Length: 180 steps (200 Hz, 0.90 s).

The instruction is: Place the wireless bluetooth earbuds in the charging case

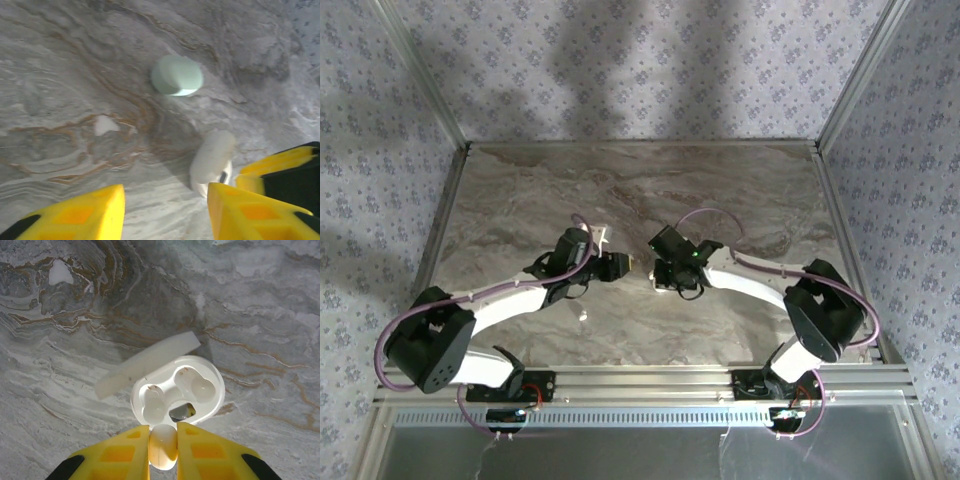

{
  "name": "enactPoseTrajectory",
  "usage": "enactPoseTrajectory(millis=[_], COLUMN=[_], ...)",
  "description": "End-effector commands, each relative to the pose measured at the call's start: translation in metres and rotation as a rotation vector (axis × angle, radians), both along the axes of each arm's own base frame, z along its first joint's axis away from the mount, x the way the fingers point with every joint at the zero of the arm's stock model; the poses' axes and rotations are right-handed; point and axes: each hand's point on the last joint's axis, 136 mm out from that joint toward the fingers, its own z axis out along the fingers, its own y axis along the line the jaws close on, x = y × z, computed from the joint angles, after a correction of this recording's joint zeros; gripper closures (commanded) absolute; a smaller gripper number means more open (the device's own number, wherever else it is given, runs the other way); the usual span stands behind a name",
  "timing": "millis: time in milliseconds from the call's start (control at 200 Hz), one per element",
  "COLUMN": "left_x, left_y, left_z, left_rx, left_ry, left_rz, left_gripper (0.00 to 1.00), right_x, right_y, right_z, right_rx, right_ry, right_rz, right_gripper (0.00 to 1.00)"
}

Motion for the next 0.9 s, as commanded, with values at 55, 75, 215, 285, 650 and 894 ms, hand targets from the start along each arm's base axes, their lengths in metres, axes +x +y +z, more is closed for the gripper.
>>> enactPoseTrajectory(millis=[55,75,215,285,650,894], left_x=[0.003,0.003,0.003,0.003,0.002,0.002], left_y=[0.006,0.006,0.006,0.006,0.004,0.003], left_z=[0.003,0.003,0.004,0.004,0.002,0.002], left_rx=[-0.012,-0.013,-0.015,-0.017,-0.021,-0.02], left_ry=[-0.007,-0.007,-0.008,-0.008,0.002,0.004], left_rz=[0.022,0.022,0.022,0.022,0.015,0.012], left_gripper=[0.47,0.46,0.44,0.43,0.42,0.42], right_x=[0.005,0.005,0.006,0.006,0.007,0.009], right_y=[-0.004,-0.004,-0.002,-0.001,0.003,0.005], right_z=[-0.001,-0.002,-0.006,-0.008,-0.016,-0.019], right_rx=[-0.091,-0.095,-0.108,-0.111,-0.117,-0.12], right_ry=[-0.009,-0.008,-0.003,0.0,0.014,0.017], right_rz=[0.008,0.009,0.013,0.016,0.021,0.023], right_gripper=[0.82,0.82,0.82,0.82,0.81,0.8])
